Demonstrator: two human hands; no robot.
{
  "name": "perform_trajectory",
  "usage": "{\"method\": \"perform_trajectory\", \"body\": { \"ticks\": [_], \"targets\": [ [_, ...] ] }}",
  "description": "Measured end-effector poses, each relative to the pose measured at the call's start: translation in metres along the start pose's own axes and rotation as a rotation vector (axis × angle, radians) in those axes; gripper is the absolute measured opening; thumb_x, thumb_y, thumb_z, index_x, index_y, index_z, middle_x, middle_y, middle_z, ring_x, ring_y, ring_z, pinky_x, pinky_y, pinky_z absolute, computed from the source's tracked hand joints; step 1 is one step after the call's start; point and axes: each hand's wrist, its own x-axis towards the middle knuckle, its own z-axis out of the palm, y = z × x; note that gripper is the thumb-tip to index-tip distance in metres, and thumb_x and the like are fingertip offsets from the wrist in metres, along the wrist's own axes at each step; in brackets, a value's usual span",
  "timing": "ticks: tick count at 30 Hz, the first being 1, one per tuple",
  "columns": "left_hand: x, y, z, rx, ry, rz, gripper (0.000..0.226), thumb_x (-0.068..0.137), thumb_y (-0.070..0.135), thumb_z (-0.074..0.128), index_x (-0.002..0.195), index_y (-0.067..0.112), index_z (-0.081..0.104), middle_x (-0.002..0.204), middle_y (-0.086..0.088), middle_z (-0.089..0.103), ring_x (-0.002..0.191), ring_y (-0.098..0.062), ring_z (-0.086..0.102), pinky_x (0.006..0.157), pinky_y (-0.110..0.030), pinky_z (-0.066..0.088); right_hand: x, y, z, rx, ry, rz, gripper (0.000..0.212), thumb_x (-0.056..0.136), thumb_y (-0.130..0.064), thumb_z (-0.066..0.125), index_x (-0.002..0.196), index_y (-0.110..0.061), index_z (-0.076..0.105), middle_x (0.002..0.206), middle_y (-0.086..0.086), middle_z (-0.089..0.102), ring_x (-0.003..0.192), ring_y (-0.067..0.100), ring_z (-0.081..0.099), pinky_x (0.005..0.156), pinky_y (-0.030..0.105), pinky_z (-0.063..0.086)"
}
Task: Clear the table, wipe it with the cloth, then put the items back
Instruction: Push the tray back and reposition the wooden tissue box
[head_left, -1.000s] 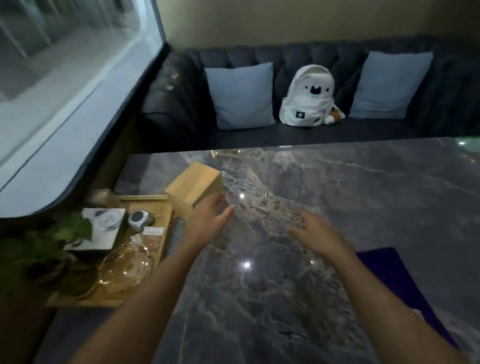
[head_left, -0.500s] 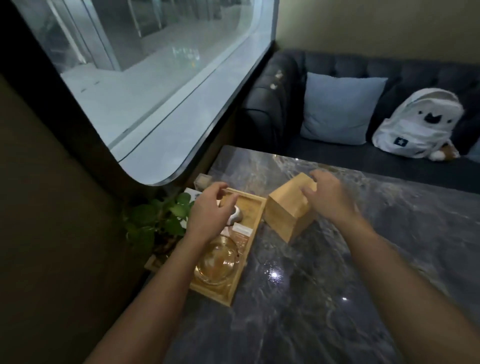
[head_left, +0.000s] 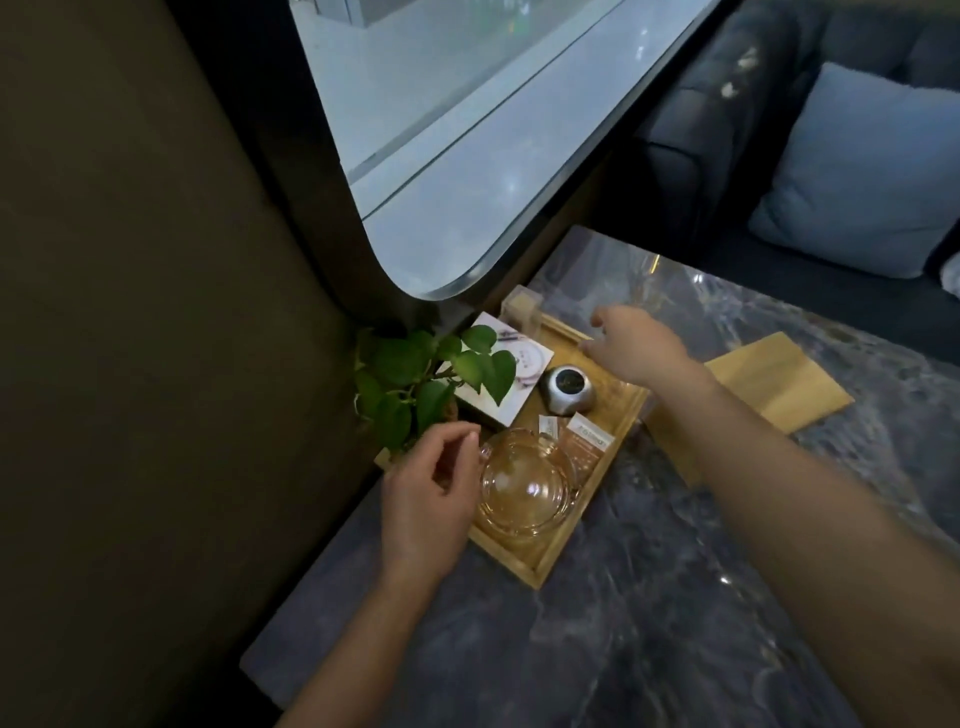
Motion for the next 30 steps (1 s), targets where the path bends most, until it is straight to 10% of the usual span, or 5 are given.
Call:
{"method": "perform_trajectory", "body": {
  "ticks": [5,9,15,23,30],
  "targets": [
    [-0.023,-0.036,0.006,-0.008,0.120,-0.247,0.009,0.090,0.028,0.053,0.094,0.035,0.057,0.067,0.011,0.061,0.066,-0.009,0.060,0.060,-0.027,0.049,0.013,0.002,0.028,-0.060,-0.036,0.032,0.045,0.089,-0.029,0.051,0.129,-0.011,0.041,0.126,0.017,0.054,0.116,0.035,0.050,0.093,0.043,0.040],
    [-0.019,-0.068,0.014,0.038,0.069,-0.582,0.061,0.084,0.041,0.057,0.134,0.021,0.028,0.079,0.002,0.065,0.079,-0.019,0.064,0.076,-0.042,0.054,0.015,0.007,0.045,0.005,-0.045,0.048,0.041,0.091,-0.031,0.048,0.126,-0.010,0.042,0.122,0.018,0.054,0.113,0.035,0.050,0.096,0.046,0.038],
    [-0.009,-0.092,0.023,0.125,-0.044,-0.696,0.087,0.056,0.076,0.051,0.131,0.044,0.021,0.111,-0.016,0.065,0.093,-0.038,0.066,0.074,-0.054,0.057,0.025,0.017,0.056,0.081,-0.032,0.140,0.040,0.093,-0.035,0.046,0.123,-0.010,0.048,0.126,0.016,0.055,0.121,0.034,0.047,0.109,0.051,0.024],
    [0.004,-0.085,0.023,0.016,-0.066,-0.736,0.070,0.078,0.039,0.068,0.132,0.027,0.025,0.082,-0.011,0.069,0.043,-0.014,0.062,0.035,-0.021,0.044,0.035,0.029,0.068,0.092,0.049,0.200,0.033,0.091,-0.035,0.049,0.111,-0.010,0.058,0.122,0.016,0.055,0.118,0.034,0.046,0.104,0.048,0.027],
    [0.002,-0.083,0.027,-0.017,-0.063,-0.689,0.058,0.088,0.023,0.057,0.135,0.021,0.022,0.074,-0.008,0.063,0.037,-0.008,0.054,0.032,-0.017,0.040,0.044,0.028,0.075,0.059,0.085,0.193,0.033,0.095,-0.030,0.044,0.109,-0.004,0.059,0.122,0.019,0.055,0.117,0.035,0.045,0.103,0.048,0.030]
  ]
}}
